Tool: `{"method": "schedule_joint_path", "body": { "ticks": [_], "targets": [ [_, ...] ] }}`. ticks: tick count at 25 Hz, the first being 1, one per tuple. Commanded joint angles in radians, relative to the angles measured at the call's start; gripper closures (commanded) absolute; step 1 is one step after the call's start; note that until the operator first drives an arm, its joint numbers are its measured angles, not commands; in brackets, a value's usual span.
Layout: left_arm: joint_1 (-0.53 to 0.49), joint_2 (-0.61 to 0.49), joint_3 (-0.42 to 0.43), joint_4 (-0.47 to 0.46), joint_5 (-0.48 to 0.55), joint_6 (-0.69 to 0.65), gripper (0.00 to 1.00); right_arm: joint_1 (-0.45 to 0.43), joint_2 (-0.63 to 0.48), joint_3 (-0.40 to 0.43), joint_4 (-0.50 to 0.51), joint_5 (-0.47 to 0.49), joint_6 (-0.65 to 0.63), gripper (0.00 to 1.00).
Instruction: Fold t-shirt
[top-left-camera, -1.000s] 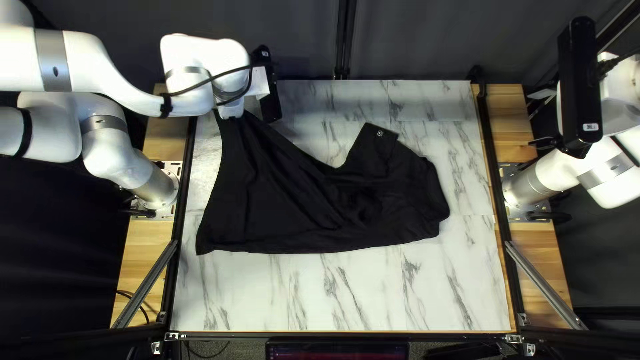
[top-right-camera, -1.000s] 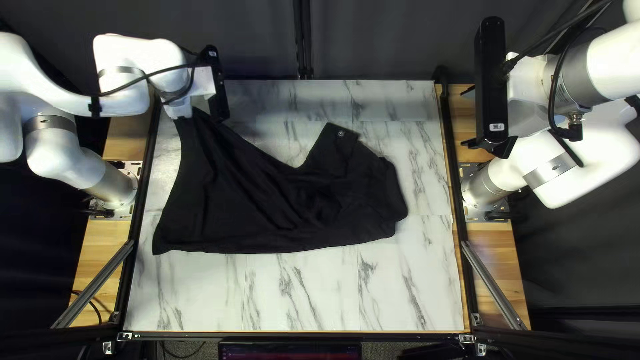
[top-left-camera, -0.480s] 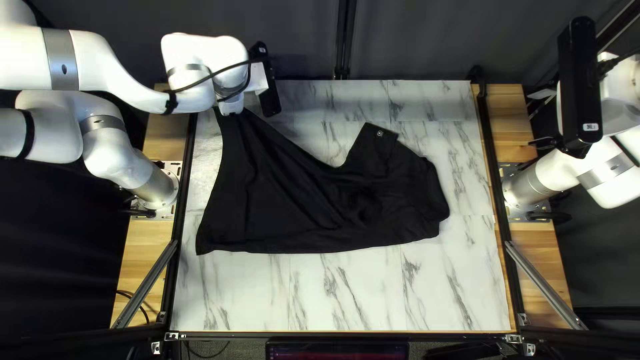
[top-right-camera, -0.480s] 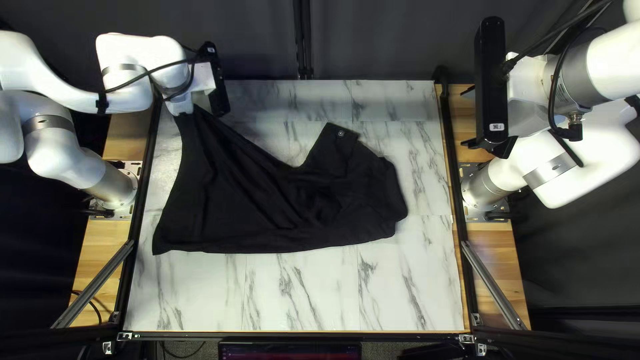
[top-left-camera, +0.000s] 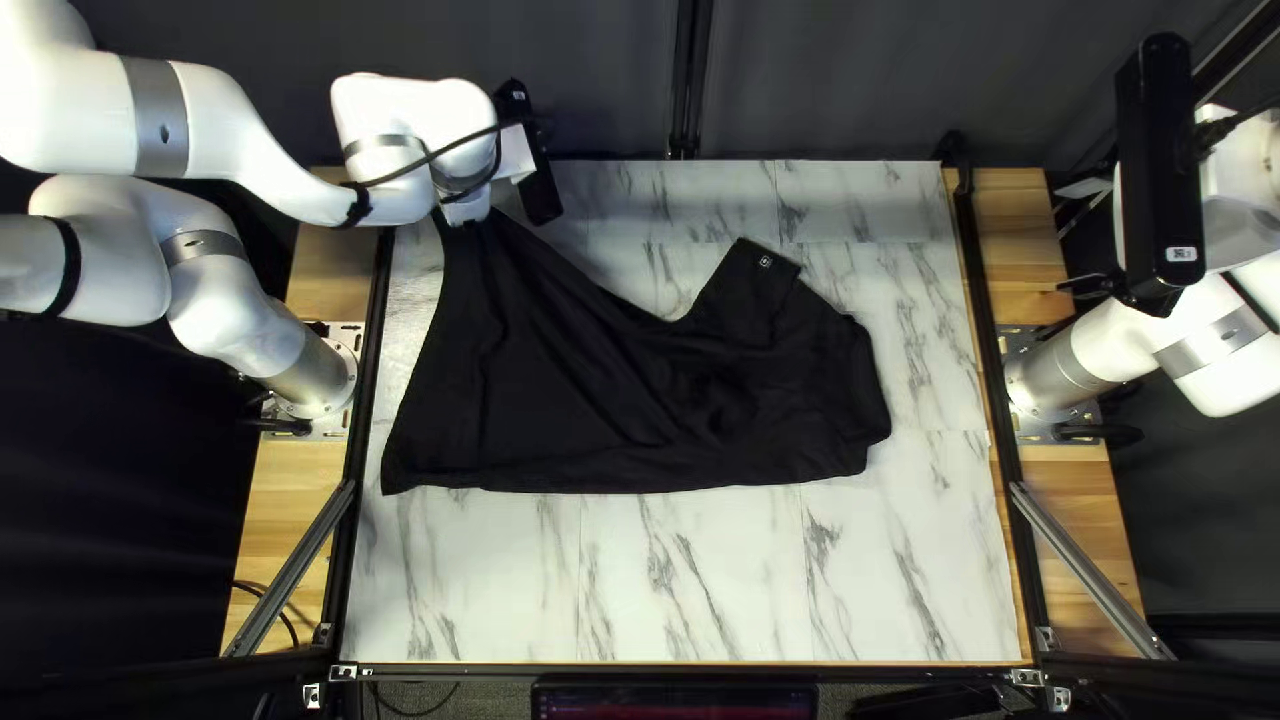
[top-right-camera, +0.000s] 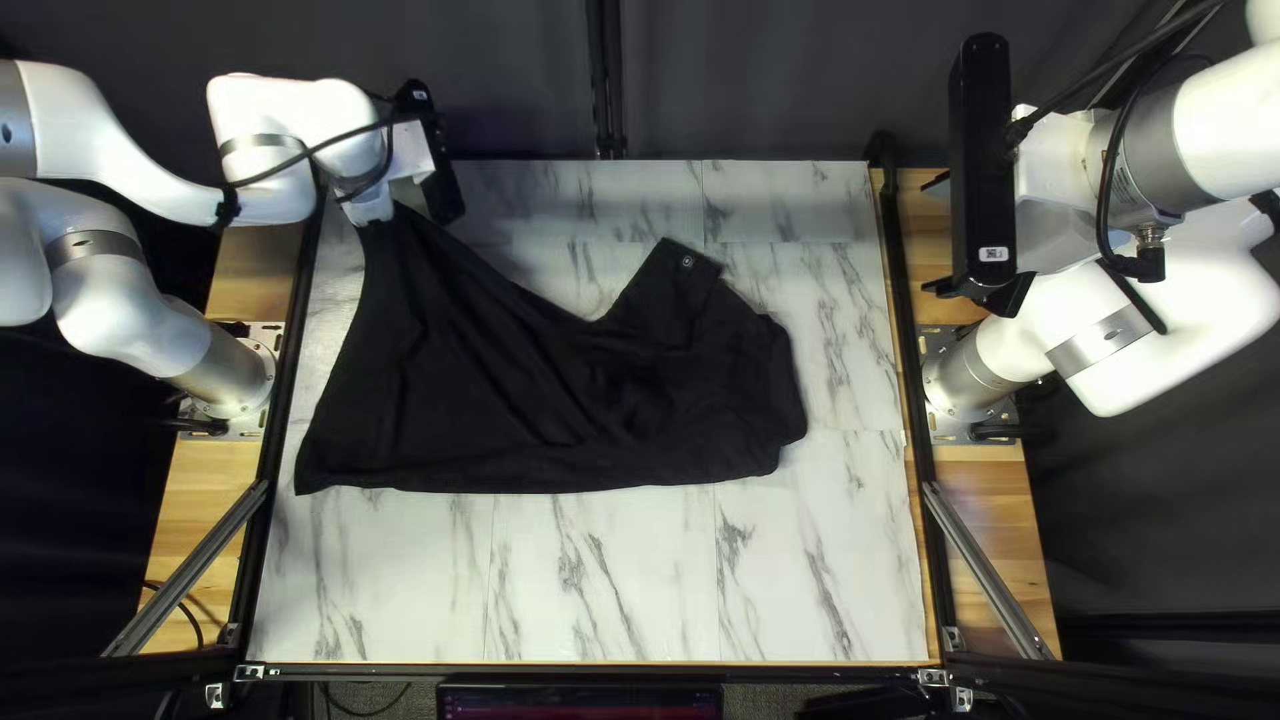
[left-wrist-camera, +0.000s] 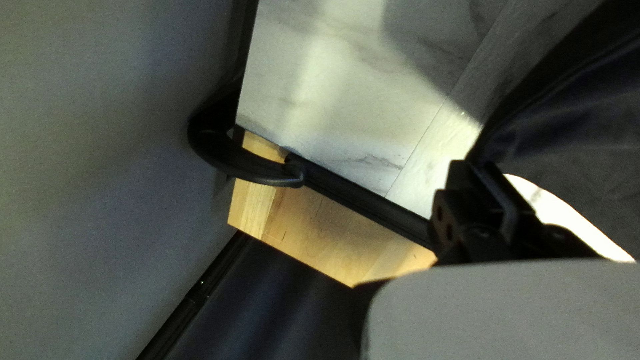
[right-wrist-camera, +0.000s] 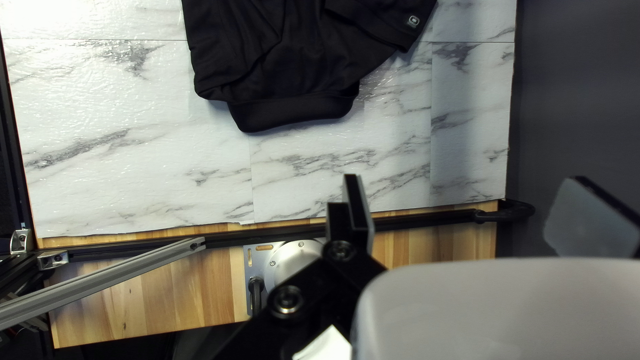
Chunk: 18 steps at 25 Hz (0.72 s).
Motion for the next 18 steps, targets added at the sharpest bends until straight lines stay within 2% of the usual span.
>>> {"method": "schedule_joint_path", "body": {
  "ticks": [1, 6, 8, 13, 18],
  "targets": [
    [-0.084, -0.09, -0.017, -0.015, 0.108, -0.037, 0.0, 0.0, 0.0, 0.0, 0.0, 0.0, 0.0, 0.0],
    [-0.219, -0.163, -0.01, -0.026, 0.184, -0.122, 0.0, 0.0, 0.0, 0.0, 0.0, 0.0, 0.0, 0.0],
    [-0.31, -0.152, -0.001, -0.044, 0.176, -0.178, 0.0, 0.0, 0.0, 0.0, 0.0, 0.0, 0.0, 0.0],
    [-0.454, -0.112, 0.007, -0.077, 0.138, -0.257, 0.0, 0.0, 0.0, 0.0, 0.0, 0.0, 0.0, 0.0],
    [-0.549, -0.144, -0.021, -0.092, 0.184, -0.273, 0.0, 0.0, 0.0, 0.0, 0.0, 0.0, 0.0, 0.0]
  ]
}}
